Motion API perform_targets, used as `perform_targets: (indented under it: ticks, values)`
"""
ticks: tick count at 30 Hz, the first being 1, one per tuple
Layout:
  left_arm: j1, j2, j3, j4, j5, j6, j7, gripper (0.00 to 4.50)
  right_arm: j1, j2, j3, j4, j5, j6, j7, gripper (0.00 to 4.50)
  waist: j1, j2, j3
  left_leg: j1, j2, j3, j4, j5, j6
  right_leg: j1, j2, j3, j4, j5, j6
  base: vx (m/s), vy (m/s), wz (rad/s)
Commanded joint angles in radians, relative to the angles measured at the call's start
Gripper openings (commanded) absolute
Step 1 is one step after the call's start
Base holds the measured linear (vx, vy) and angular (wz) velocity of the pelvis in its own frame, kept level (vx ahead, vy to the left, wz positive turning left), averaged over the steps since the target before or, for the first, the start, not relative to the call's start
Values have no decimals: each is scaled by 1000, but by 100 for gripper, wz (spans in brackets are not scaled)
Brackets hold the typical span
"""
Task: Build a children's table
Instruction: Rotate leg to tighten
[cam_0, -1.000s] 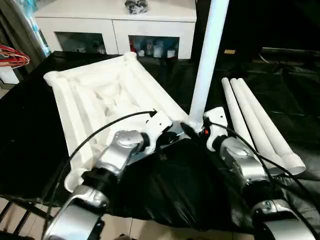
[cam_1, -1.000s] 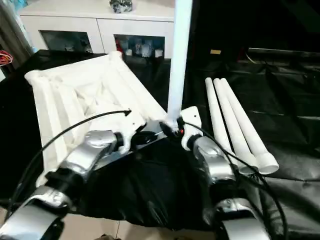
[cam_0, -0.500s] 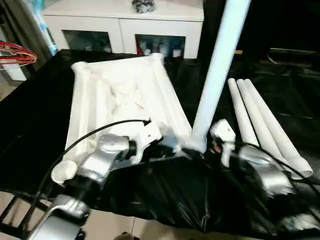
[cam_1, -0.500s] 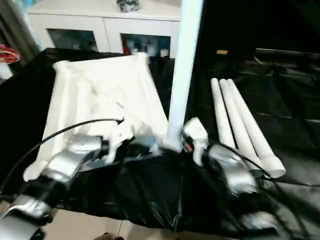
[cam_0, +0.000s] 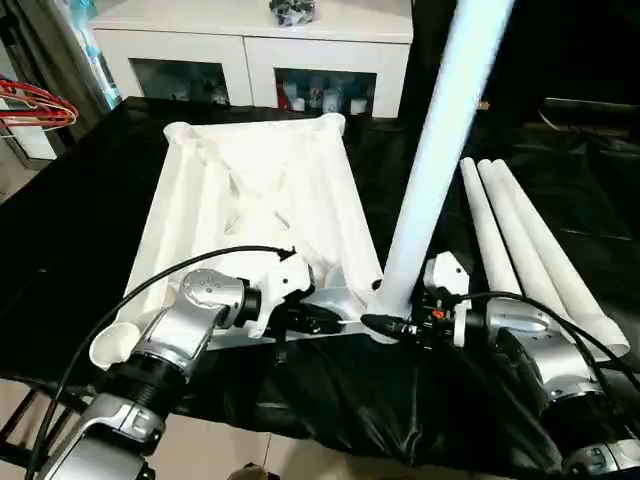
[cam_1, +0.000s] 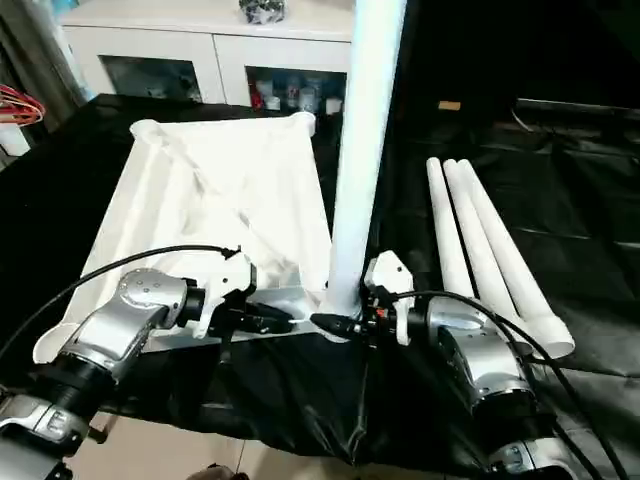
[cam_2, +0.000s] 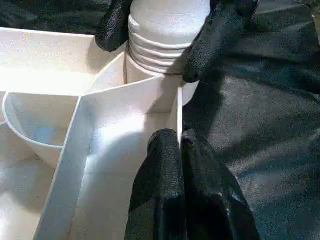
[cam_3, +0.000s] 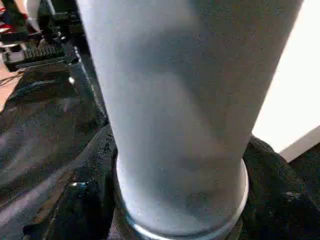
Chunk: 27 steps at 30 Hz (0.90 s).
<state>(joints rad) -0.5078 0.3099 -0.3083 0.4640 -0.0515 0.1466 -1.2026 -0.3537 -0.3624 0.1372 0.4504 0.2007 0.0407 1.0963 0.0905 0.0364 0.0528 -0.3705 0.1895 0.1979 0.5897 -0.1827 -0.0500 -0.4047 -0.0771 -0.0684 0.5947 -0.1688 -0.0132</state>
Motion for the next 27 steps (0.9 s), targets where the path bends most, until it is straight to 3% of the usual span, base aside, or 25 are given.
perform_targets:
  ticks: [1, 4, 6, 9, 12, 14, 16, 17, 20, 27]
  values:
    - [-26, -51, 20, -12, -9, -4, 79, 0, -23, 42, -13, 64, -29, -7, -121, 276, -5, -16, -64, 12, 45, -22, -69, -217, 53, 44, -72, 45, -76, -305, -206, 0, 0, 0]
    - [-53, -88, 36, 31, 21, 1, 185, 0, -70, 85, -41, 152, -75, -11, -298, 273, -17, -19, -60, 9, 39, -25, -71, -231, 34, 47, -72, 42, -82, -369, -184, 0, 0, 0]
    - [-74, -112, 47, 58, 37, 23, 254, 0, -96, 109, -53, 203, -97, -14, -391, 273, -25, -19, -60, 16, 36, -23, -69, -241, 25, 41, -72, 43, -87, -396, -179, 0, 0, 0]
    - [-103, -149, 65, 86, 56, 67, 361, 0, -122, 144, -63, 254, -109, -8, -477, 273, -28, -20, -63, 12, 36, -23, -67, -230, 36, 45, -72, 44, -88, -383, -174, 0, 0, 0]
    - [-147, -224, 100, 131, 69, 104, 530, 0, -166, 205, -83, 342, -119, -32, -606, 273, -31, -20, -65, 13, 37, -21, -65, -207, 42, 44, -69, 43, -82, -334, -194, 0, 0, 0]
    - [-154, -242, 99, 140, 73, 91, 548, 0, -180, 222, -96, 368, -116, -47, -637, 273, -27, -20, -67, 10, 36, -22, -64, -198, 48, 48, -72, 43, -81, -316, -197, 0, 0, 0]
    - [-152, -251, 89, 143, 72, 71, 529, 0, -186, 237, -119, 378, -91, -48, -642, 342, -26, -18, -68, 7, 35, -20, -62, -187, 63, 48, -72, 43, -79, -287, -199, 0, 0, 0]
    - [-152, -251, 89, 143, 72, 71, 529, 0, -186, 237, -119, 378, -91, -48, -642, 342, -26, -20, -69, 7, 36, -21, -62, -182, 69, 50, -72, 43, -77, -275, -201, 0, 0, 0]
    - [-145, -253, 64, 135, 68, 38, 489, 0, -186, 243, -131, 374, -73, -46, -627, 377, -26, -9, -70, 7, 37, -21, -61, -169, 82, 50, -70, 42, -72, -229, -219, 0, 0, 0]
    - [-144, -251, 30, 142, 94, -10, 475, 0, -152, 188, -138, 289, -106, -100, -643, 407, -25, -15, -67, 11, 38, -20, -63, -206, 68, 49, -71, 42, -81, -286, -205, 0, 0, 0]
